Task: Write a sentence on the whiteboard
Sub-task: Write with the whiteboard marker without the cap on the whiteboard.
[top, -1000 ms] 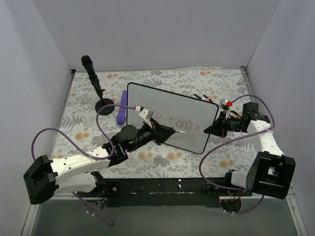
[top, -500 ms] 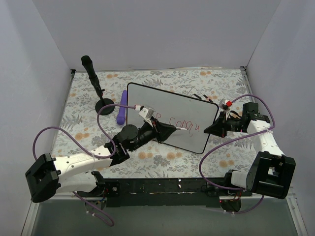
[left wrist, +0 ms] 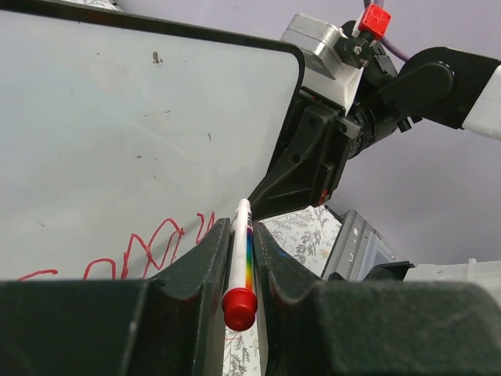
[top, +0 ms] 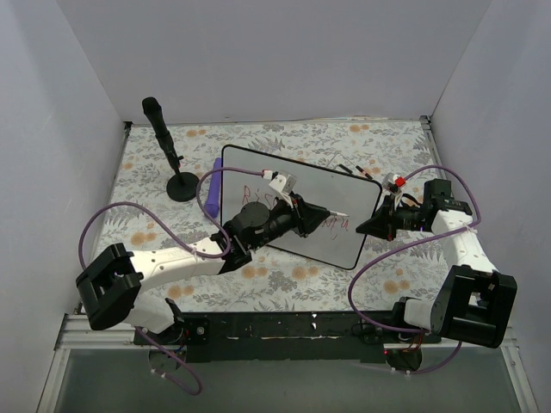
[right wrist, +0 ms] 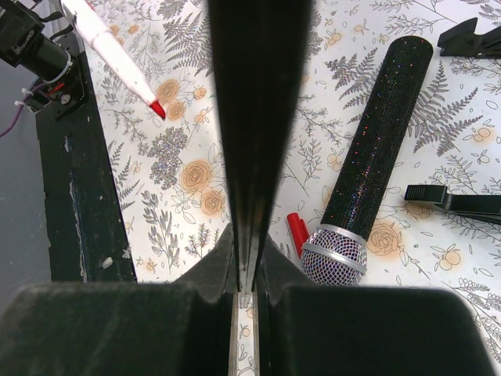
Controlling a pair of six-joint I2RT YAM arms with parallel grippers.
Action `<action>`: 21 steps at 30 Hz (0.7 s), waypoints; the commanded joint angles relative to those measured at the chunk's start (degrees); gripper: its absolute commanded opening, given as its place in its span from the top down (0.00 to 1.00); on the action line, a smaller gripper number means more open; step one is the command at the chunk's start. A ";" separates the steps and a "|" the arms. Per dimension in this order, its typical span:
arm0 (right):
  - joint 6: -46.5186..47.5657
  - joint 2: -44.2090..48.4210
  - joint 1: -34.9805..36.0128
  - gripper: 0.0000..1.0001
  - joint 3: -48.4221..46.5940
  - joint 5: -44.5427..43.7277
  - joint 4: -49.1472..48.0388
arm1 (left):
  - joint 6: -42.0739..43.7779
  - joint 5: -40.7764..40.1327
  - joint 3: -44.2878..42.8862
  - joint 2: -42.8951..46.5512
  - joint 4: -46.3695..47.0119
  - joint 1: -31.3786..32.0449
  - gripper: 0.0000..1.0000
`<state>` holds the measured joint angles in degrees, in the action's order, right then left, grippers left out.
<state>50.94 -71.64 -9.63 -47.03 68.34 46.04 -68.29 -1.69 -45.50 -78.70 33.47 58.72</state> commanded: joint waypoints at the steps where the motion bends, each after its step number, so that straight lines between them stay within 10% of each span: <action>1: 1.45 0.80 0.75 0.99 -0.44 -1.80 -0.43 | 1.14 4.04 -3.37 -1.28 0.72 -0.18 1.00; 21: 1.45 0.71 0.84 0.99 -0.44 -2.15 -0.51 | 2.55 2.40 -5.92 -6.20 -0.07 -0.18 1.00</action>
<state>50.94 -71.64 -9.56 -47.03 68.31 46.04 -67.24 2.15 -48.88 -85.30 33.43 58.70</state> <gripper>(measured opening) 0.091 0.141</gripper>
